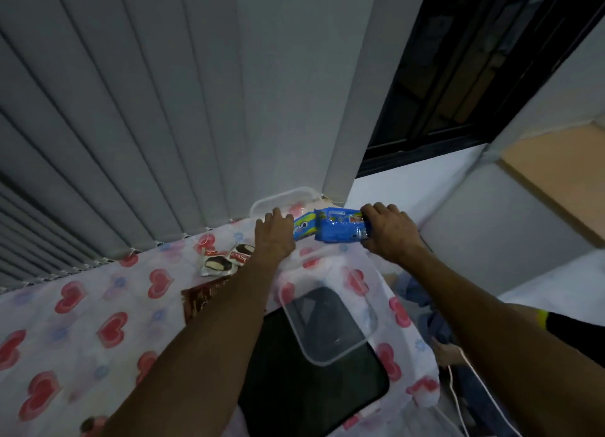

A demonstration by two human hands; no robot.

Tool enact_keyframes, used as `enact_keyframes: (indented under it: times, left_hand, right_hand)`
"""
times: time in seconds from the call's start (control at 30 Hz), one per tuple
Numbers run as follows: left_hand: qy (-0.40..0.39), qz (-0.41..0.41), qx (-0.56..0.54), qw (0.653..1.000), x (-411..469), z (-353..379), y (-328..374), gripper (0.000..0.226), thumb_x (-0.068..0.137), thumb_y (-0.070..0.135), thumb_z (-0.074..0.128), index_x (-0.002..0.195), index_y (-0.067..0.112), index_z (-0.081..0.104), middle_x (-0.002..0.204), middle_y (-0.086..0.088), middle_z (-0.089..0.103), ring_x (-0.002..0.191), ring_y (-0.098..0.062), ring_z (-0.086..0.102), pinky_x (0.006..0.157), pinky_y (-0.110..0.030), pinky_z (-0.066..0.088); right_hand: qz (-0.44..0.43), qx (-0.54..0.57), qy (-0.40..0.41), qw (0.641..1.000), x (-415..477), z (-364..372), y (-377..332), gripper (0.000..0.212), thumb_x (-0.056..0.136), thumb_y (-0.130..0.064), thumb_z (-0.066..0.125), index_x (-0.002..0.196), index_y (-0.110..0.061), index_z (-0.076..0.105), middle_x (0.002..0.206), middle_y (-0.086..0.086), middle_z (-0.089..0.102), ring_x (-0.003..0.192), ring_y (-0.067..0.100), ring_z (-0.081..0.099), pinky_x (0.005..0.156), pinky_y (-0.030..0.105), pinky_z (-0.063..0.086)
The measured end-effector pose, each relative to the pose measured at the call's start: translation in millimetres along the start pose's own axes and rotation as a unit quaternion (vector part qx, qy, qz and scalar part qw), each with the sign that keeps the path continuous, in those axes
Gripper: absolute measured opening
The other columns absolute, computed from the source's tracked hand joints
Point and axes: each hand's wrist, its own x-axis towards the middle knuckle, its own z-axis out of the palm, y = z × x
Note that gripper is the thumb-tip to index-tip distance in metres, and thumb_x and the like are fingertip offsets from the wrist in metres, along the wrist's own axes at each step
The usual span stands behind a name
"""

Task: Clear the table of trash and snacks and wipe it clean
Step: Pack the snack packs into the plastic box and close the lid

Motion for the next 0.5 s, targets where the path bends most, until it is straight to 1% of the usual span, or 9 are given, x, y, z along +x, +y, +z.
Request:
enact_keyframes:
  times: [0.1, 0.17, 0.23, 0.27, 0.3, 0.33, 0.37, 0.4, 0.5]
  left_hand:
    - [0.012, -0.008, -0.016, 1.0, 22, 21, 9, 0.046, 0.092, 0.026, 0.063, 0.135, 0.016, 0.052, 0.133, -0.012, 0.048, 0.123, -0.03, 0.051, 0.099, -0.042, 0.043]
    - [0.021, -0.022, -0.045, 0.999, 29, 40, 13, 0.04, 0.094, 0.024, 0.057, 0.132, 0.014, 0.054, 0.13, -0.012, 0.05, 0.119, -0.03, 0.052, 0.096, -0.037, 0.042]
    - [0.008, -0.026, -0.047, 0.998, 32, 58, 14, 0.04, 0.1, 0.028, 0.052, 0.136, 0.009, 0.053, 0.136, -0.018, 0.049, 0.124, -0.033, 0.05, 0.096, -0.022, 0.041]
    - [-0.009, -0.027, -0.041, 0.999, 33, 66, 14, 0.043, 0.103, 0.03, 0.051, 0.139, 0.008, 0.051, 0.142, -0.019, 0.045, 0.131, -0.034, 0.046, 0.1, -0.017, 0.039]
    - [-0.01, -0.03, -0.038, 0.999, 32, 73, 14, 0.045, 0.103, 0.034, 0.051, 0.142, 0.011, 0.049, 0.148, -0.019, 0.041, 0.137, -0.034, 0.041, 0.108, -0.023, 0.037]
    - [-0.012, -0.041, -0.038, 0.998, 31, 76, 15, 0.046, 0.103, 0.036, 0.052, 0.144, 0.014, 0.048, 0.151, -0.017, 0.038, 0.141, -0.034, 0.037, 0.114, -0.036, 0.035]
    - [-0.015, -0.055, -0.046, 0.997, 30, 77, 16, 0.046, 0.103, 0.037, 0.051, 0.144, 0.016, 0.048, 0.153, -0.016, 0.036, 0.143, -0.034, 0.036, 0.116, -0.045, 0.033]
    - [-0.026, -0.071, -0.064, 0.995, 31, 77, 18, 0.045, 0.104, 0.036, 0.052, 0.143, 0.015, 0.048, 0.153, -0.015, 0.037, 0.142, -0.033, 0.037, 0.116, -0.047, 0.033]
    - [-0.05, -0.077, -0.125, 0.988, 35, 72, 18, 0.041, 0.101, 0.033, 0.059, 0.135, 0.011, 0.055, 0.141, -0.011, 0.051, 0.129, -0.028, 0.052, 0.103, -0.04, 0.045]
  right_hand:
    - [-0.009, 0.005, 0.0, 1.0, 42, 7, 13, 0.061, 0.077, -0.048, 0.075, 0.125, -0.022, 0.048, 0.116, 0.003, 0.06, 0.1, 0.023, 0.057, 0.082, 0.039, 0.051]
    - [-0.028, 0.014, 0.003, 1.0, 70, 17, 12, 0.06, 0.076, -0.047, 0.074, 0.124, -0.021, 0.049, 0.115, 0.005, 0.061, 0.099, 0.027, 0.058, 0.08, 0.04, 0.05]
    - [-0.057, 0.031, 0.0, 0.998, 98, 28, 1, 0.063, 0.076, -0.046, 0.075, 0.127, -0.021, 0.048, 0.116, 0.006, 0.061, 0.099, 0.028, 0.059, 0.08, 0.04, 0.051]
    - [-0.075, 0.045, -0.002, 0.996, 112, 34, -7, 0.065, 0.077, -0.046, 0.075, 0.13, -0.023, 0.046, 0.116, 0.006, 0.062, 0.099, 0.027, 0.059, 0.08, 0.04, 0.053]
    - [-0.094, 0.059, -0.003, 0.994, 123, 41, -16, 0.067, 0.078, -0.046, 0.074, 0.133, -0.024, 0.044, 0.116, 0.006, 0.062, 0.098, 0.027, 0.059, 0.08, 0.041, 0.054]
    - [-0.114, 0.067, -0.004, 0.991, 134, 48, -26, 0.068, 0.079, -0.046, 0.074, 0.135, -0.024, 0.044, 0.115, 0.006, 0.063, 0.098, 0.026, 0.06, 0.08, 0.042, 0.055]
    - [-0.136, 0.068, -0.008, 0.988, 143, 56, -35, 0.068, 0.079, -0.046, 0.073, 0.137, -0.024, 0.044, 0.116, 0.007, 0.063, 0.099, 0.027, 0.061, 0.081, 0.043, 0.055]
    - [-0.159, 0.063, -0.016, 0.985, 150, 64, -44, 0.068, 0.079, -0.045, 0.073, 0.137, -0.024, 0.045, 0.117, 0.007, 0.063, 0.101, 0.027, 0.061, 0.082, 0.043, 0.055]
    - [-0.201, 0.034, -0.064, 0.977, 166, 85, -64, 0.065, 0.079, -0.039, 0.073, 0.135, -0.025, 0.045, 0.119, 0.008, 0.061, 0.105, 0.028, 0.06, 0.085, 0.042, 0.054]
